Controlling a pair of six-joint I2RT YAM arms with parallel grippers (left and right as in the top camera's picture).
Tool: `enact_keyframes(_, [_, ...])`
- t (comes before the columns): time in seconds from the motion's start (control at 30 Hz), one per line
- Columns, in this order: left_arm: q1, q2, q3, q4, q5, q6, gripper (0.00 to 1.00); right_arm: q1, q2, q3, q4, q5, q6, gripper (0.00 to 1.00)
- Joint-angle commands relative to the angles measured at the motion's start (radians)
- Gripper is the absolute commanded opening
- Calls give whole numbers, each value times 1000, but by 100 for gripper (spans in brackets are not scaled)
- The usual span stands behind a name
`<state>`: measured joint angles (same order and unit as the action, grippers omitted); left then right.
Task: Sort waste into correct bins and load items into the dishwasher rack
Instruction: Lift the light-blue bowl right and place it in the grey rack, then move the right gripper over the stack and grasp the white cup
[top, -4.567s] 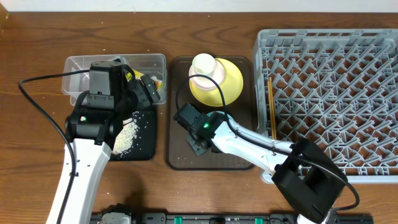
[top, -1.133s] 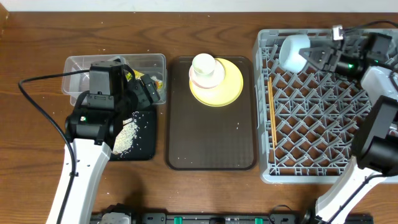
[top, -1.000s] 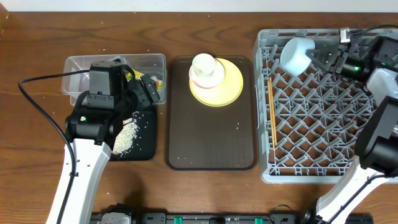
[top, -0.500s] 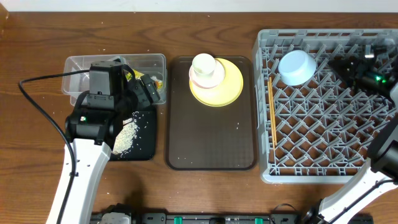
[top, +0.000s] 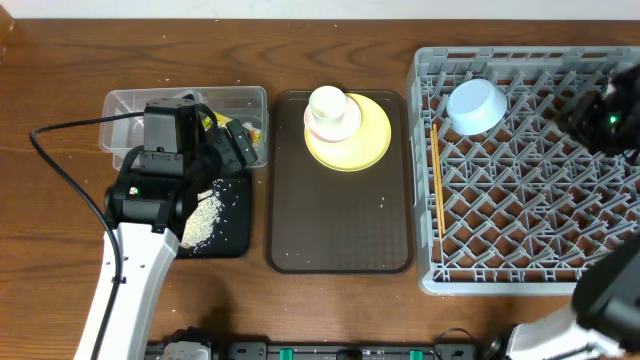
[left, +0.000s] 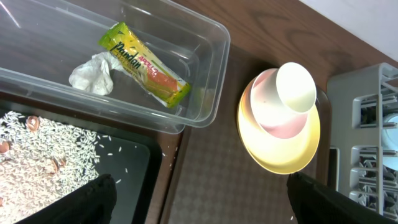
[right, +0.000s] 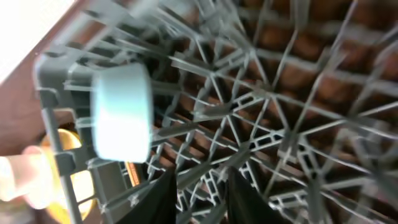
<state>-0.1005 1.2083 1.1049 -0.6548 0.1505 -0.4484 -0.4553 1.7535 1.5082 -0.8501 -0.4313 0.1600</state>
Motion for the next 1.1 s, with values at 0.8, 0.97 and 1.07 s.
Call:
enact_keyframes(0.8, [4, 0, 12, -3, -6, 2, 90, 974, -106, 6, 131, 307, -182, 29])
enact_keyframes(0.97, [4, 0, 12, -3, -6, 2, 90, 1026, -7, 6, 211, 309, -203, 31])
enact_keyframes(1.07, [4, 0, 12, -3, -6, 2, 90, 1045, 53, 6, 268, 314, -203, 32])
